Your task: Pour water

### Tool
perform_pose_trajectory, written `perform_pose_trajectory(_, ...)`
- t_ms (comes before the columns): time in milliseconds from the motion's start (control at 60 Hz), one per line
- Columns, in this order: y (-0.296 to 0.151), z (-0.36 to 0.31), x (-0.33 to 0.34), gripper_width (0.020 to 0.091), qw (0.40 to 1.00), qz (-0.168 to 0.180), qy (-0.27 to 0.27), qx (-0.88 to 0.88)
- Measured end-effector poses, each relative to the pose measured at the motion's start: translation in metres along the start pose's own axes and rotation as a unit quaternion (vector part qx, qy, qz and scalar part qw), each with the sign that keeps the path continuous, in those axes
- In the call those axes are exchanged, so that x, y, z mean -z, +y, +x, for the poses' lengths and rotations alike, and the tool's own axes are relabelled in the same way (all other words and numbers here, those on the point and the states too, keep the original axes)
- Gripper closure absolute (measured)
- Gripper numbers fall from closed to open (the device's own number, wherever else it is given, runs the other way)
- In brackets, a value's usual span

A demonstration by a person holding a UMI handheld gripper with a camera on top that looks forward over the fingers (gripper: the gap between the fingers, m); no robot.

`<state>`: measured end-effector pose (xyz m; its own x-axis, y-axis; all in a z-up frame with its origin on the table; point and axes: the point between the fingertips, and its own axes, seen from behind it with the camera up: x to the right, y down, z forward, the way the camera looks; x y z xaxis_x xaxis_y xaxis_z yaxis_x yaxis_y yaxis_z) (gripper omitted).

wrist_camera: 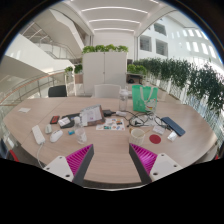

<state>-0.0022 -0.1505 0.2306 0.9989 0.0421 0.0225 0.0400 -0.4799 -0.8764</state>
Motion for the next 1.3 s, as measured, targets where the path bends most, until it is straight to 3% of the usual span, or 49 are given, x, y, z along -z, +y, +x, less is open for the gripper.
perform_pose_trajectory(67,0.000,-0.029,-0.016,0.0283,0.999,0.033,-0.012,-0.004)
perform_pose_trajectory(217,0.017,-0.087,-0.081,0.0277,0.998,0.041,-0.039,-0.038)
perform_pose_trajectory(417,0.016,-0.160,-0.189,0.0286,0.992,0.080,-0.099,-0.003)
perform_pose_trajectory(600,0.013,-0.171,-0.257,0.0287,0.992,0.090,-0.091,0.014)
perform_pose_trajectory(883,0.006,-0.200,-0.320,0.0291,0.987,0.101,-0.127,-0.005)
perform_pose_trajectory(933,0.006,-0.203,-0.324,0.0326,0.986,0.105,-0.128,-0.003)
perform_pose_trajectory(967,0.006,-0.204,-0.327,0.0412,0.986,0.107,-0.128,0.000)
perform_pose_trajectory(983,0.006,-0.203,-0.329,0.0508,0.986,0.107,-0.125,0.003)
perform_pose_trajectory(1000,0.007,-0.201,-0.331,0.0547,0.987,0.108,-0.120,0.007)
perform_pose_trajectory(1167,0.004,-0.197,-0.333,0.0601,0.986,0.121,-0.115,0.004)
perform_pose_trajectory(1300,0.007,-0.197,-0.333,0.0694,0.986,0.113,-0.124,0.008)
